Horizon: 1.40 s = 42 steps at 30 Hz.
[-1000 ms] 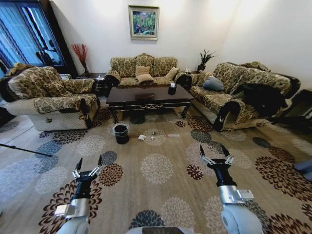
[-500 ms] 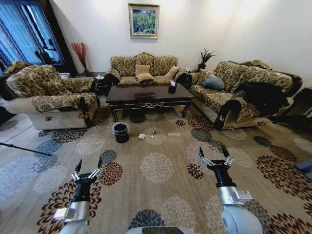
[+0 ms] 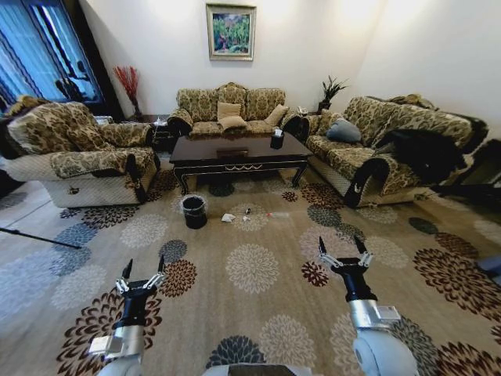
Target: Move to the front of the table and pick up the trash from the floor, then place it into the trash bin.
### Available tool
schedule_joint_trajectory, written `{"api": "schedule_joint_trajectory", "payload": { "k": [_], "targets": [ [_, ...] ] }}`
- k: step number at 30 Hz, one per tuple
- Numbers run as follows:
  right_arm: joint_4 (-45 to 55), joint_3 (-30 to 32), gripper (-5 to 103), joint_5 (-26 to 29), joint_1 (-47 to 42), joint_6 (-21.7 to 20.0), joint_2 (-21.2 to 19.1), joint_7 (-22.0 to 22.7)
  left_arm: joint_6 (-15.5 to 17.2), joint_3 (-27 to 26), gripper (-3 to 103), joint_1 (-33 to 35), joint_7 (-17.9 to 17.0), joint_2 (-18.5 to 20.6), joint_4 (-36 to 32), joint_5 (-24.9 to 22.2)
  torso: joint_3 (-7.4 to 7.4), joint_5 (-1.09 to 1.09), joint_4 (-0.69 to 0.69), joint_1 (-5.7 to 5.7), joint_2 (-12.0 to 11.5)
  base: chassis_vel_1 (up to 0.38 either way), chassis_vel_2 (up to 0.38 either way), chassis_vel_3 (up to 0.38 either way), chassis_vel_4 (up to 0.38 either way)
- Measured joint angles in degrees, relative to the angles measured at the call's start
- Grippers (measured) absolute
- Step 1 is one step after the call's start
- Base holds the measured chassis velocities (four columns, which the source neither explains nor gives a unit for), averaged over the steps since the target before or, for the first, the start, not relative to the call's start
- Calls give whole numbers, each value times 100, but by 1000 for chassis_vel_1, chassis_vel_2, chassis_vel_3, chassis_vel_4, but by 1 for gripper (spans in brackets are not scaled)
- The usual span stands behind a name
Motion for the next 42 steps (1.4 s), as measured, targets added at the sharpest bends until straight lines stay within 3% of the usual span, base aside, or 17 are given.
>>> {"api": "schedule_joint_trajectory", "payload": {
  "k": [42],
  "targets": [
    [-92, -70, 100, 11, 62, -85, 96, 71, -20, 53, 100, -71, 12, -44, 143, -36, -621, 0, -1, -492, -1112, 0, 0, 0, 0]
  ]
}}
